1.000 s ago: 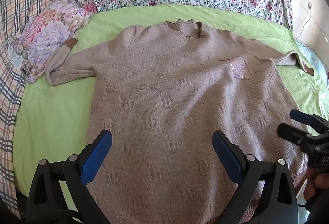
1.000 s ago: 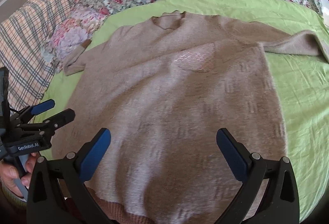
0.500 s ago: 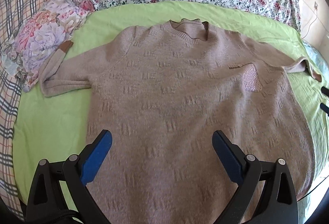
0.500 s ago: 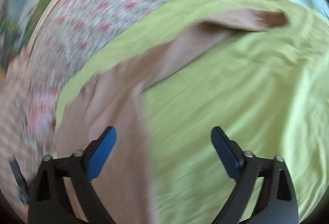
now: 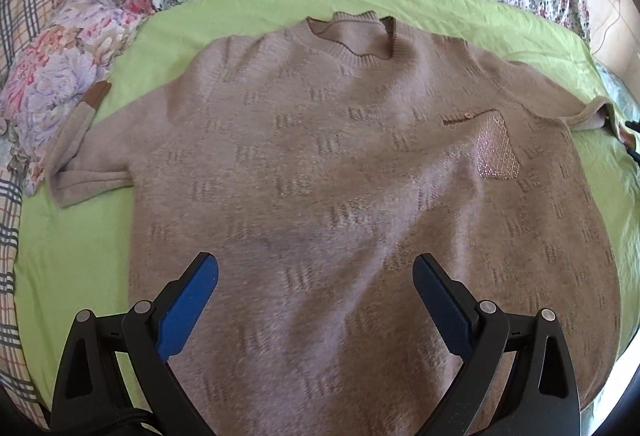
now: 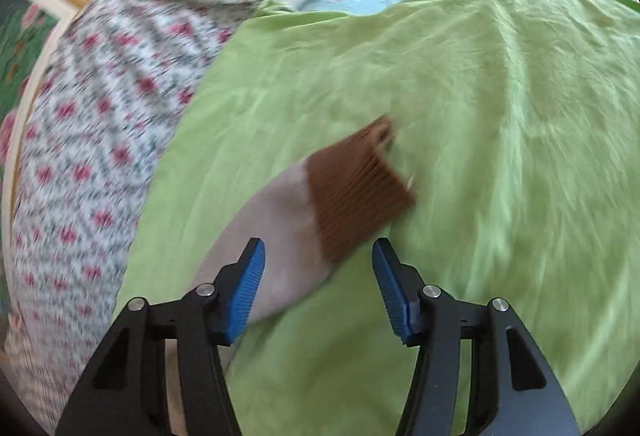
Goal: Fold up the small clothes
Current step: 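Grasp the brown cuff of a sleeve with the right gripper and lift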
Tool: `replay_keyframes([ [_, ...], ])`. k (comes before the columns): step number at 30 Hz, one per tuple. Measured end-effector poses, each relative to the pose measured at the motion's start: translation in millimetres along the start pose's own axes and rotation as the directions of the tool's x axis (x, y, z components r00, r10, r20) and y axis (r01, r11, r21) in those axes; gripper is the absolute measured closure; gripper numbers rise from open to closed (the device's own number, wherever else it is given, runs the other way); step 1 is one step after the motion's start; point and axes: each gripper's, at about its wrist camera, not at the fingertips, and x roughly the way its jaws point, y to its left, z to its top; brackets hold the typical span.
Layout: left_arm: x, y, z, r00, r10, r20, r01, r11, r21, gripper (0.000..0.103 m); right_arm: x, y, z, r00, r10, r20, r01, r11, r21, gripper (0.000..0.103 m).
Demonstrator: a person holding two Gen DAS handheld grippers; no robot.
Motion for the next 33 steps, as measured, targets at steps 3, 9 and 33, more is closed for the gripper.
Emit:
replay_keyframes([
  [3,5.8,-5.7,-1.0,1.000,-0.015,-0.019,0.015,1.000,0.006,0.005,5.6,3.0,6.3,0.999,-0.037,0.007,0.037,0.999,-0.024,0.086],
  [9,9.4,-6.4,-3.3,0.999,-0.033,-0.026,0.033,0.999,0.002,0.005,-7.9,73.1,-15.2,0.998,0.051,0.030,-0.041,0.962,-0.271,0.093],
  [33,-12.0,88.9,-26.6,0.997,-0.067,0.026,0.071,0.971,-0.230,0.005,11.2,393.0,-409.7,0.537,0.269,-0.799,-0.827,0.353,-0.437,0.094],
])
